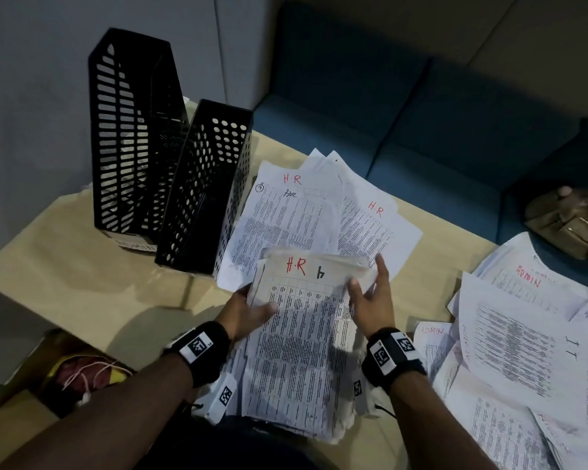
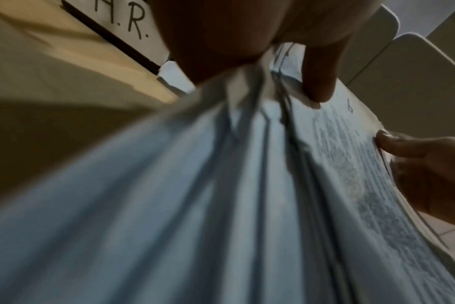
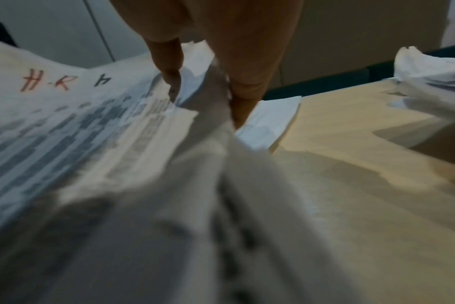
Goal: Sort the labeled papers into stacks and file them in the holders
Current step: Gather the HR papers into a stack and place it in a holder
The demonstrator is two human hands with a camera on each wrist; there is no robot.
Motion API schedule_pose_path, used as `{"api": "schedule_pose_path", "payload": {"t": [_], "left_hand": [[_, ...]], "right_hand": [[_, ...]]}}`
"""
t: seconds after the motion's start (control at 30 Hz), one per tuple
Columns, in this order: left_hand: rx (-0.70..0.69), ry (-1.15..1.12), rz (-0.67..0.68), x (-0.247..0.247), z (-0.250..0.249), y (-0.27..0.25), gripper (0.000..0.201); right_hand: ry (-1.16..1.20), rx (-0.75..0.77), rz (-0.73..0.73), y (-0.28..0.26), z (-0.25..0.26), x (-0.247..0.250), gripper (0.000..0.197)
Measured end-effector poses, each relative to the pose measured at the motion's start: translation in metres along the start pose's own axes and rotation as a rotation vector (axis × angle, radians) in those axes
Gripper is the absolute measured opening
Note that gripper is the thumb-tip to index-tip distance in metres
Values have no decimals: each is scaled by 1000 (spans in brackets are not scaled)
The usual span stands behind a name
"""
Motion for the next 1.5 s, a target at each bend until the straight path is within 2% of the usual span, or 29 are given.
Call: {"api": "schedule_pose_path", "payload": {"t": [0.03, 0.13, 0.27, 0.33, 0.4, 0.43, 0.5, 0.57, 0.63, 0.73, 0.83, 0.9, 0.93, 1.0, 1.07, 1.1, 1.13, 1.2, 1.23, 1.33, 1.4, 1.5], "left_hand": [[15, -15, 9, -2, 1, 2, 47], [-19, 40, 54, -8, -6, 0, 26], [-23, 84, -24, -5, -15, 4, 23], [-61, 134, -9, -4, -21, 2, 22], [-93, 155, 33, -4, -24, 0, 28], [-129, 153, 48, -4, -26, -1, 40], [-266, 129, 98, -6, -36, -3, 64], [-383, 100, 136, -9, -47, -2, 79], [-407, 78, 136, -10, -55, 4, 80], [-421, 138, 141, -12, -61, 10, 57], [-383, 82, 119, -13, -59, 8, 31], [-360, -20, 114, -9, -52, 5, 29], [-348, -69, 132, -7, -47, 4, 36], [-306, -142, 165, -2, -35, 3, 64], [-268, -38, 124, 3, -23, 4, 80], [-254, 70, 82, 5, -18, 5, 71], [-235, 172, 42, 7, -13, 5, 54], [-176, 208, -36, 13, -2, 5, 30], [-145, 163, -85, 18, 3, 4, 28], [-59, -4, -239, 38, 16, -1, 42], [-20, -13, -292, 48, 25, -2, 38], [-14, 31, -322, 58, 34, -2, 38]], "right_hand": [[-12, 63, 6, -1, 4, -1, 61], [-24, 180, 15, -2, 18, -5, 44], [19, 180, 21, 2, 30, -2, 49], [-46, 229, 21, 13, 39, 6, 49], [-110, 238, 128, 23, 46, 9, 44], [-126, 210, 195, 26, 46, 8, 41], [-225, 224, 265, 25, 44, 3, 36], [-245, 259, 286, 18, 38, -3, 30], [-170, 239, 278, 11, 29, -8, 22], [-114, 156, 215, 11, 17, -8, 18], [-240, 161, 189, 13, 8, 3, 26], [-275, 173, 188, 11, 3, 7, 27], [-268, 167, 186, 10, 0, 7, 27], [-248, 140, 191, 11, -1, 4, 27], [-248, 116, 205, 16, 4, 0, 29], [-237, 107, 220, 19, 9, -2, 30], [-212, 95, 236, 21, 14, -4, 32], [-142, 43, 249, 25, 26, -11, 39], [-122, -9, 234, 30, 30, -15, 43], [-109, -174, 142, 51, 33, -27, 46], [-194, -229, 126, 63, 34, -36, 47], [-221, -307, 137, 70, 41, -51, 75]]}}
Point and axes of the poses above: each hand's wrist, its own y-axis towards the middle knuckle, its own x-axis out of the back of the hand, z = x × y, the point moved 3 cm from there along y, towards the middle knuckle, and after that the axes turned 10 degrees about -z, right-handed, at the moved point
